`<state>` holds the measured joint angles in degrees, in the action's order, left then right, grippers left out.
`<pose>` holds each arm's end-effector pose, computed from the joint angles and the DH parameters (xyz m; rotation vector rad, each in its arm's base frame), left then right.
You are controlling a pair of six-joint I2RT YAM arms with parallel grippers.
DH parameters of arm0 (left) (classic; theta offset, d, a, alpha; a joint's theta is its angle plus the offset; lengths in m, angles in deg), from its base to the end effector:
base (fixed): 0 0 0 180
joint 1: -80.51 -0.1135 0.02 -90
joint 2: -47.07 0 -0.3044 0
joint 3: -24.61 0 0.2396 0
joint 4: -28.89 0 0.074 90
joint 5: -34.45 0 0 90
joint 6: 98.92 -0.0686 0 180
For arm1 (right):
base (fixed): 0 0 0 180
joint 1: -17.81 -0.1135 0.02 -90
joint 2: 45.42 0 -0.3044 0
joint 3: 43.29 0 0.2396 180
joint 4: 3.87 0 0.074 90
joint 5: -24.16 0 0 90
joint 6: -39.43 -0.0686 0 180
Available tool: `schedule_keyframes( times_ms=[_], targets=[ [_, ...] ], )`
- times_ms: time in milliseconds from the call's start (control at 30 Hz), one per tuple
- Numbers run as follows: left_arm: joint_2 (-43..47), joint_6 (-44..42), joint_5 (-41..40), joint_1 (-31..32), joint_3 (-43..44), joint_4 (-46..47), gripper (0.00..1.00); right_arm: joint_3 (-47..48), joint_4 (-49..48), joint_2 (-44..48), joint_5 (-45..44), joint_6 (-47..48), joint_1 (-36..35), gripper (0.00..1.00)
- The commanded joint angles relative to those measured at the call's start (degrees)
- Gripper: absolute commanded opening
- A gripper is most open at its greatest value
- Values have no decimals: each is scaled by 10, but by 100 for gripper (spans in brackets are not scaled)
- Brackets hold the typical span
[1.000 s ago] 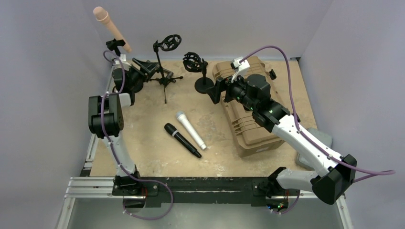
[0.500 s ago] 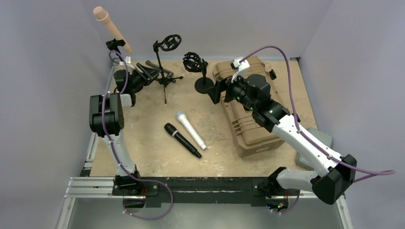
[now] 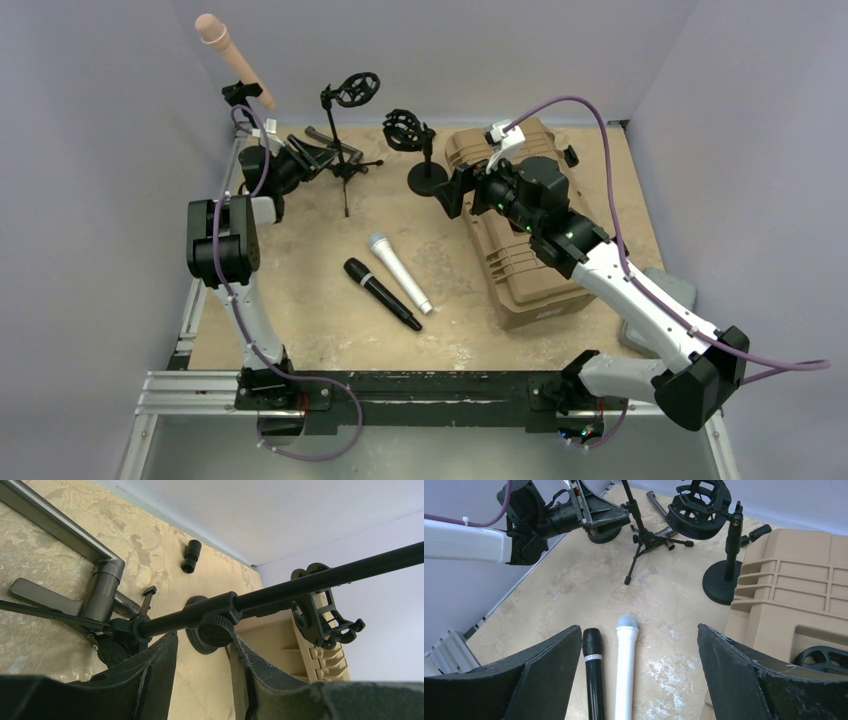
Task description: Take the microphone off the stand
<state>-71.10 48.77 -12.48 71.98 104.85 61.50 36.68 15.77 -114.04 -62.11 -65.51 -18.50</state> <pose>0.4780 0.0243 0.2231 -0.4153 1.7525 -1.2506 0.2269 0.1723 0.4236 -0.3767 1.7280 0.7131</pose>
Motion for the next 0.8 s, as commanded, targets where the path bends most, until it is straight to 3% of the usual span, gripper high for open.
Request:
schedule_keyframes(
  times_ms=[0,433,767],
  targets=[
    [28,1,0,-1,17,20,41,-1,-13,15,-8,8,1,84],
    [28,52,-18,-3,19,48,42,-2,-15,10,-7,7,1,84],
    [25,74,-23,-3,13,42,28,-5,-17,9,-5,6,1,84]
  ],
)
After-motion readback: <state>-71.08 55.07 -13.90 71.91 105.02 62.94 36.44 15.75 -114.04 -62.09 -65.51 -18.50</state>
